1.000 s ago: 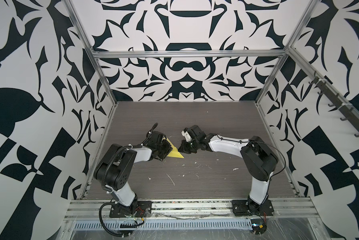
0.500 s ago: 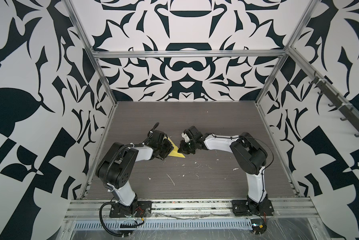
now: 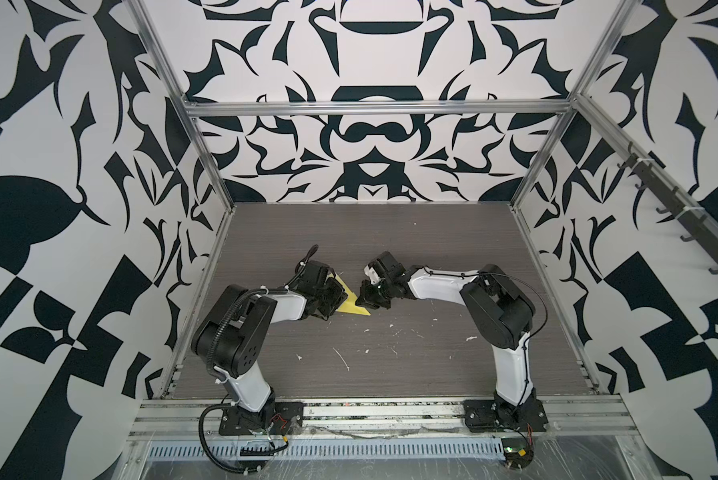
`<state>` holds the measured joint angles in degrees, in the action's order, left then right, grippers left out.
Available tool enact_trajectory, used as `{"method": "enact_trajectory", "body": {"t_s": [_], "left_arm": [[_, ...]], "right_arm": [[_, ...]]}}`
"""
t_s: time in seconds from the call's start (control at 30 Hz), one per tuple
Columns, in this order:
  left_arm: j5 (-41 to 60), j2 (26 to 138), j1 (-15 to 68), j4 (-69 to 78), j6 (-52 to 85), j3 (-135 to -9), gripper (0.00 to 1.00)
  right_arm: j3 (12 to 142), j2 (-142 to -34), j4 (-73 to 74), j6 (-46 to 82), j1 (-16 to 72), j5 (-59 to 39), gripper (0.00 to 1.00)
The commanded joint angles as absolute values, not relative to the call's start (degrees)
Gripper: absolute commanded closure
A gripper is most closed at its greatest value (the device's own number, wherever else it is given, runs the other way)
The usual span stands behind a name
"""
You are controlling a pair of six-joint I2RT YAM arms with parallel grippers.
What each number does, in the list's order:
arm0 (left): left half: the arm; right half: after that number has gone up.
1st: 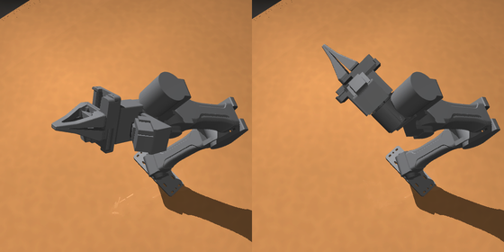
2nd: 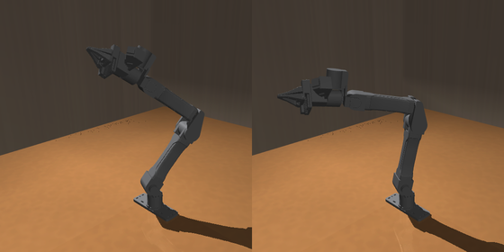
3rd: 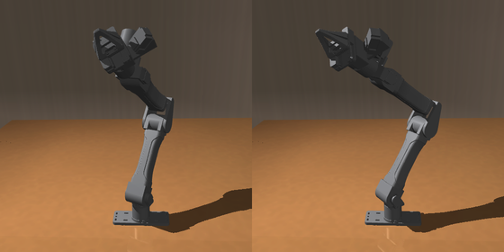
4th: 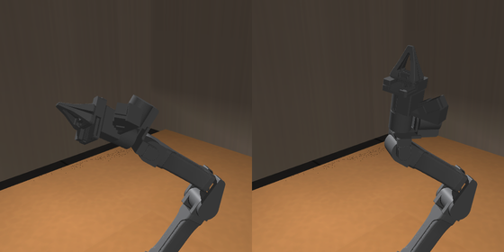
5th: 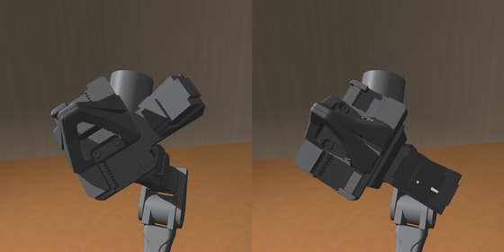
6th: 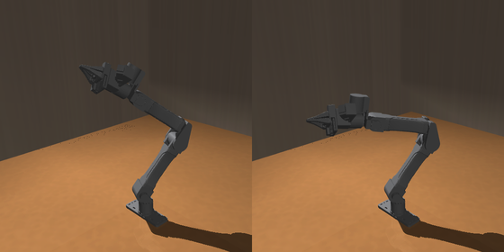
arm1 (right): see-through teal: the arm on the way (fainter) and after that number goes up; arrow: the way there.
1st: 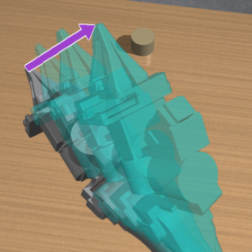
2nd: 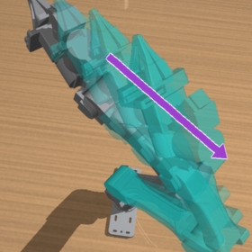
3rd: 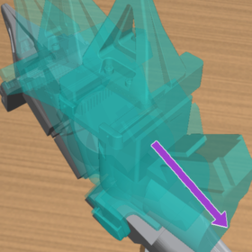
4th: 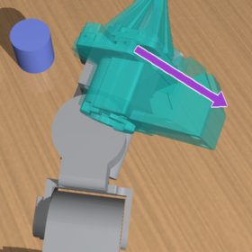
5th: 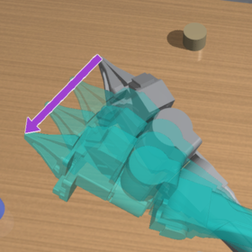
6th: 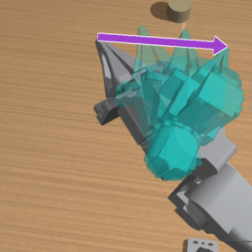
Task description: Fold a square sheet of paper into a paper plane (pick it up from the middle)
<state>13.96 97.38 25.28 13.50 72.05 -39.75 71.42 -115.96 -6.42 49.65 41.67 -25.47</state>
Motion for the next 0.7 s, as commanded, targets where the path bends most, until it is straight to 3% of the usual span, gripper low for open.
{"method": "enact_trajectory", "body": {"t_s": [0.0,0.47,0.67], "left_arm": [[12.87,97.92,25.49,11.46,72.47,-38.60,0.97],[12.98,96.27,25.52,10.38,71.68,-38.60,0.96],[14.06,93.98,25.38,5.26,65.00,-42.82,0.92]], "right_arm": [[71.49,-112.67,-6.55,49.16,42.00,-26.22,1.00],[69.75,-115.38,-10.66,49.05,42.19,-21.69,1.00],[68.31,-116.02,-10.88,48.56,42.19,-22.24,1.00]]}}
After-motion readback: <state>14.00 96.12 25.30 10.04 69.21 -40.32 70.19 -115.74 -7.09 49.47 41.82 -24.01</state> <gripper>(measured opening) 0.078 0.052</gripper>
